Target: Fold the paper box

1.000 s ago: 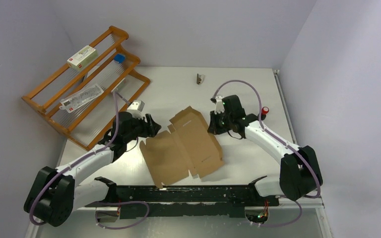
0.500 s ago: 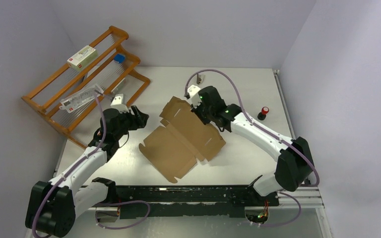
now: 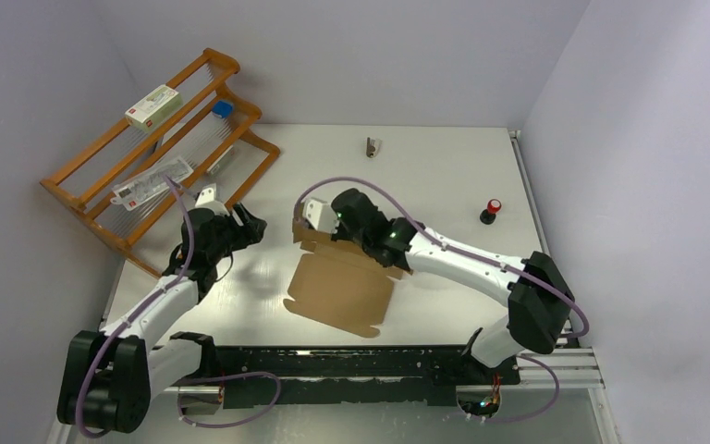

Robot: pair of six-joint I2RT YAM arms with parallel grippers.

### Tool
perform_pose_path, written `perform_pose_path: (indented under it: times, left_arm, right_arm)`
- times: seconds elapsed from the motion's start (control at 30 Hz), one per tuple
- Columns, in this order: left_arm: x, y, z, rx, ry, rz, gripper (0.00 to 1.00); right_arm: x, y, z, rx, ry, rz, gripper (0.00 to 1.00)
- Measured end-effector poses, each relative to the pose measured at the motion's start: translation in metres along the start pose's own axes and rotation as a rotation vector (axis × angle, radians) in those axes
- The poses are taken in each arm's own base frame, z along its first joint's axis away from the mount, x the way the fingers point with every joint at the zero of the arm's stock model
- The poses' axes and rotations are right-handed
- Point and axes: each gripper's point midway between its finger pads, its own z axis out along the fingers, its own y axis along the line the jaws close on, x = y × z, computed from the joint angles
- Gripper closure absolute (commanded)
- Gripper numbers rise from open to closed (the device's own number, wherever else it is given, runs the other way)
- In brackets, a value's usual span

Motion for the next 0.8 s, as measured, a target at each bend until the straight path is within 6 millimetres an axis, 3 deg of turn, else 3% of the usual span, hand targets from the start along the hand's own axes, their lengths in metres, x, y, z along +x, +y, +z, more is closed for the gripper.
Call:
perform_pose_path:
  times: [0.37,0.8]
  left_arm:
    - [0.03,-0.006,0.01,0.096,0.104,0.003,0.39]
    - [0.059,-0.032,0.005,0.303,0.189,0.001,0.53]
  right_arm:
    - [-0.006,0.049,-0.008,0.096,-0.058,-0.362,1.0]
    - [-0.012,0.079,-0.028,0.228,-0.14,-0.537,1.0]
